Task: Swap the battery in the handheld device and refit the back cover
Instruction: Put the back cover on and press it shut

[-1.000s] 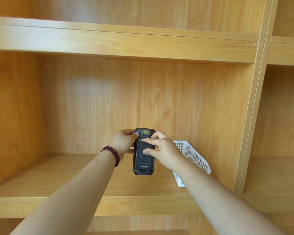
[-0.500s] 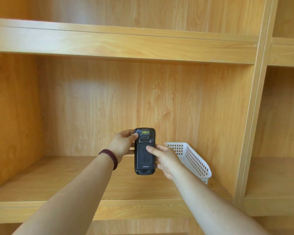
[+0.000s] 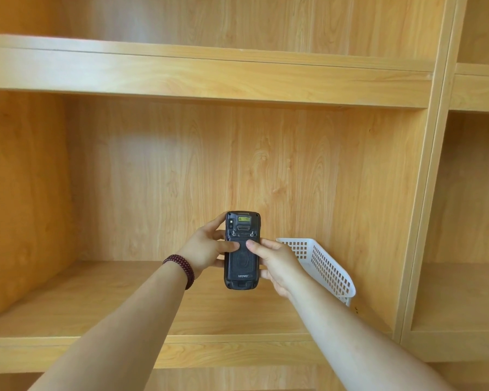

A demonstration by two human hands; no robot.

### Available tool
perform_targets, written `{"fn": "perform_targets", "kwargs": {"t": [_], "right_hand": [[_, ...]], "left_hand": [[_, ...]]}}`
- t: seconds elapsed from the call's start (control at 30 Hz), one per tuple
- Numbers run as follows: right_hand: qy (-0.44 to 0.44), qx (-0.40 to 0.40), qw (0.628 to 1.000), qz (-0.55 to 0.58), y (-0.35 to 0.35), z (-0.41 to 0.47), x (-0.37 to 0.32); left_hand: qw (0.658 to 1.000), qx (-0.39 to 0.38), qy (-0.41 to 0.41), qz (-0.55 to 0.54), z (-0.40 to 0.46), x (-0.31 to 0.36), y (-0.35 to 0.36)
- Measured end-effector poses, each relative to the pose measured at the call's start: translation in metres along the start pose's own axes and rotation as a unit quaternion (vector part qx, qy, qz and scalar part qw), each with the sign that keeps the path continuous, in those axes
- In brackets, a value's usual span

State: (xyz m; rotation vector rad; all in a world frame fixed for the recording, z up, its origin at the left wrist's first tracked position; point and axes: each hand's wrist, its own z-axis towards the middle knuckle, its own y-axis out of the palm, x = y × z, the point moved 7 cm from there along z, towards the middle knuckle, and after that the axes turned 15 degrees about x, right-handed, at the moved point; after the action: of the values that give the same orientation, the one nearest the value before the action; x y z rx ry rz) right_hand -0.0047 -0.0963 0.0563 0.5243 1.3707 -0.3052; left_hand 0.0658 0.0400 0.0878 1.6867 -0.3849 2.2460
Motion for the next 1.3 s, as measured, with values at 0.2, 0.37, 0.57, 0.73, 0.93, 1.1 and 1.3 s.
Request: {"fn": "perform_targets", "kwargs": {"t": [0.2, 0.37, 0.57, 0.73, 0.93, 1.1, 1.3], "right_hand": [[0.004, 0.001, 1.000, -0.006, -0.001, -0.003, 0.001], [0.000, -0.026, 1.000, -0.013, -0.002, -0.008, 0.002], [-0.011, -0.016, 1.000, -0.019, -0.004, -0.012, 0.001], [-0.019, -0.021, 1.000, -0.002, -0.005, -0.012, 0.000], [-0.175, 0.025, 0.979, -0.103, -0.019, -0.014, -0.027], [-0.280, -0.008, 0.924, -0.261, -0.014, -0.018, -0.037], [-0.278, -0.006, 0.917, -0.285, -0.011, -0.016, -0.043]], "left_hand": [[1.000, -0.010, -0.002, 0.000, -0.003, -0.002, -0.001], [1.000, -0.030, 0.003, 0.007, -0.007, -0.003, -0.002], [1.000, -0.023, 0.004, 0.005, -0.009, -0.005, 0.001], [1.000, -0.025, -0.005, 0.001, -0.008, -0.002, 0.000], [1.000, -0.008, -0.001, -0.028, -0.009, -0.007, 0.002], [1.000, 0.002, -0.006, -0.027, -0.010, -0.011, 0.004], [1.000, 0.004, 0.002, -0.021, -0.009, -0.009, 0.003]]}}
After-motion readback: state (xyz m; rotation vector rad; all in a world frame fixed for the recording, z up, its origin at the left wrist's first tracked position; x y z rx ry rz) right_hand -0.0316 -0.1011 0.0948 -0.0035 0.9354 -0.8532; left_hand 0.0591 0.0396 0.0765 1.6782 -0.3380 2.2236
